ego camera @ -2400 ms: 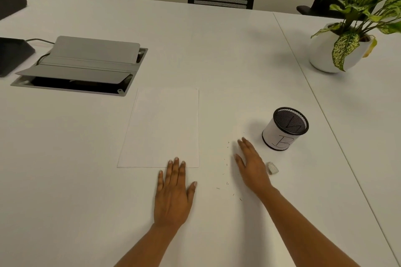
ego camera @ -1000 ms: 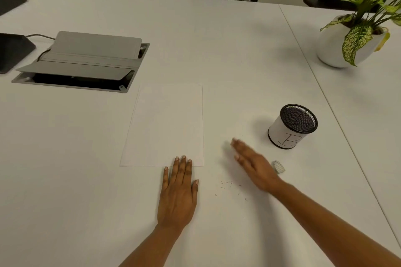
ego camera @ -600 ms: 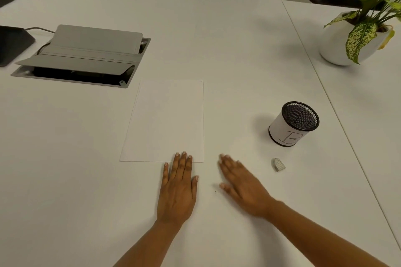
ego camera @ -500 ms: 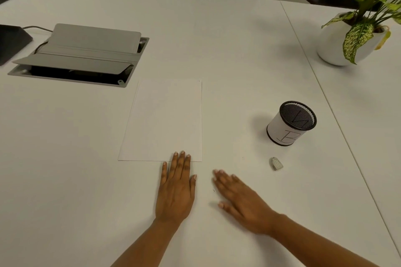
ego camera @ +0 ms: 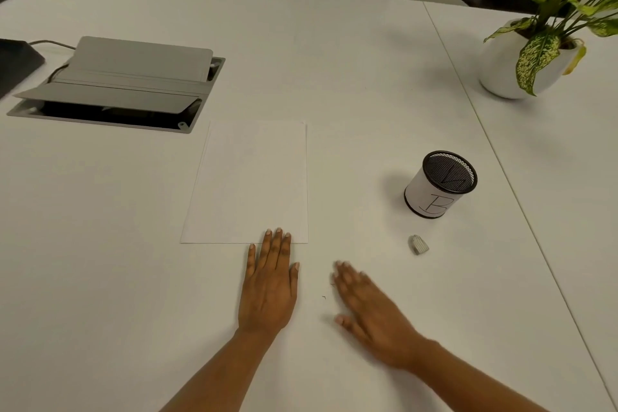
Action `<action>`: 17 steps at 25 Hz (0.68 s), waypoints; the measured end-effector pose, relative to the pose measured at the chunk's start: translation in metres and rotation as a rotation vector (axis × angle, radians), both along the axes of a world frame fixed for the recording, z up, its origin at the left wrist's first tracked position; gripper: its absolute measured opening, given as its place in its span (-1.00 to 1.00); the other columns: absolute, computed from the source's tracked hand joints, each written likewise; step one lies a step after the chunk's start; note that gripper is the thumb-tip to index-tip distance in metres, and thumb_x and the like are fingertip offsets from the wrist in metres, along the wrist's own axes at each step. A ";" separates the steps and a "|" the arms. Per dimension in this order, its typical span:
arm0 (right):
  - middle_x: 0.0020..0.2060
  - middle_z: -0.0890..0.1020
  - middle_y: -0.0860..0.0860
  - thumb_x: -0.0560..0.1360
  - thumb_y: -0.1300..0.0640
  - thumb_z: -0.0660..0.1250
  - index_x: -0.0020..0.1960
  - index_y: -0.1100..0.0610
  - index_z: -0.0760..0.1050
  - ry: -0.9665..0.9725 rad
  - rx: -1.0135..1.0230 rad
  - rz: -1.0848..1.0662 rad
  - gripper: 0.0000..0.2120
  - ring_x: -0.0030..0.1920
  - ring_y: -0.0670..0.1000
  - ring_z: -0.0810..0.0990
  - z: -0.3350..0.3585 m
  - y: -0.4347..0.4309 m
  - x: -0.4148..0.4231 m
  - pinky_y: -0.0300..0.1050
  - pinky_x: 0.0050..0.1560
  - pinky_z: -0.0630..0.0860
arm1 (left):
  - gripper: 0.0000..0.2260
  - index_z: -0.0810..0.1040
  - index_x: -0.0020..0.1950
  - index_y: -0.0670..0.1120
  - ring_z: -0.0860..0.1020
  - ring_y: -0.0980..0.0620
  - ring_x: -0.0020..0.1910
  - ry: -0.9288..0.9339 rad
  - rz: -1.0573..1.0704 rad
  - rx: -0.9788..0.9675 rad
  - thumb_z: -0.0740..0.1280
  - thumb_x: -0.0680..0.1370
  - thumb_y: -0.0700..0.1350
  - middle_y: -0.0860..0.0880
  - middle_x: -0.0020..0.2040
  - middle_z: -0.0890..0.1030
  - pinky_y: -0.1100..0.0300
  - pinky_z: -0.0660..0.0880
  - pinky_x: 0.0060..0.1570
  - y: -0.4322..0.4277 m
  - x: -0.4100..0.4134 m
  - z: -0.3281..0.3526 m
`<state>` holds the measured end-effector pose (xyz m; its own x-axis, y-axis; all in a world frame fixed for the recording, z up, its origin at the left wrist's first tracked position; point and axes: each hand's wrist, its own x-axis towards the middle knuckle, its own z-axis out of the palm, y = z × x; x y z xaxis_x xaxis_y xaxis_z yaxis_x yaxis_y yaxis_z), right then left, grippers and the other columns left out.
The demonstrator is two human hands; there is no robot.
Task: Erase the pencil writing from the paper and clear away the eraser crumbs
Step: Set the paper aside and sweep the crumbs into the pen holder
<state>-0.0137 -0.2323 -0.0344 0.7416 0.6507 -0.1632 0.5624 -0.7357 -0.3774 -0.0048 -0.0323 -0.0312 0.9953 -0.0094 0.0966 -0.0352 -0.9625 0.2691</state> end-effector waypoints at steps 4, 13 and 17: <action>0.48 -0.10 -0.13 0.58 -0.16 -0.10 0.44 -0.10 -0.22 0.226 0.213 0.116 -0.49 0.46 -0.22 -0.15 0.010 0.002 -0.027 -0.36 0.43 -0.25 | -0.39 0.26 0.42 -0.19 0.22 -0.14 0.43 0.011 -0.006 0.002 -0.33 0.58 0.07 -0.15 0.43 0.31 0.06 -0.21 0.39 0.000 -0.001 0.003; 0.45 -0.25 -0.04 0.56 -0.15 -0.14 0.44 0.05 -0.25 -0.012 -0.032 -0.163 -0.44 0.47 -0.11 -0.26 0.007 0.003 0.002 -0.24 0.43 -0.36 | -0.44 0.18 0.45 -0.17 0.13 -0.13 0.46 -0.026 -0.009 -0.046 -0.24 0.57 0.07 -0.12 0.46 0.23 0.12 -0.29 0.38 0.001 -0.003 0.003; 0.46 -0.20 -0.14 0.53 -0.24 -0.22 0.42 -0.09 -0.28 0.144 0.105 0.081 -0.46 0.45 -0.21 -0.25 0.006 0.014 -0.043 -0.32 0.41 -0.35 | -0.56 0.03 0.48 -0.11 -0.05 -0.05 0.50 -0.037 -0.006 -0.078 -0.02 0.63 -0.03 -0.07 0.51 0.07 0.16 -0.36 0.38 0.003 -0.004 -0.005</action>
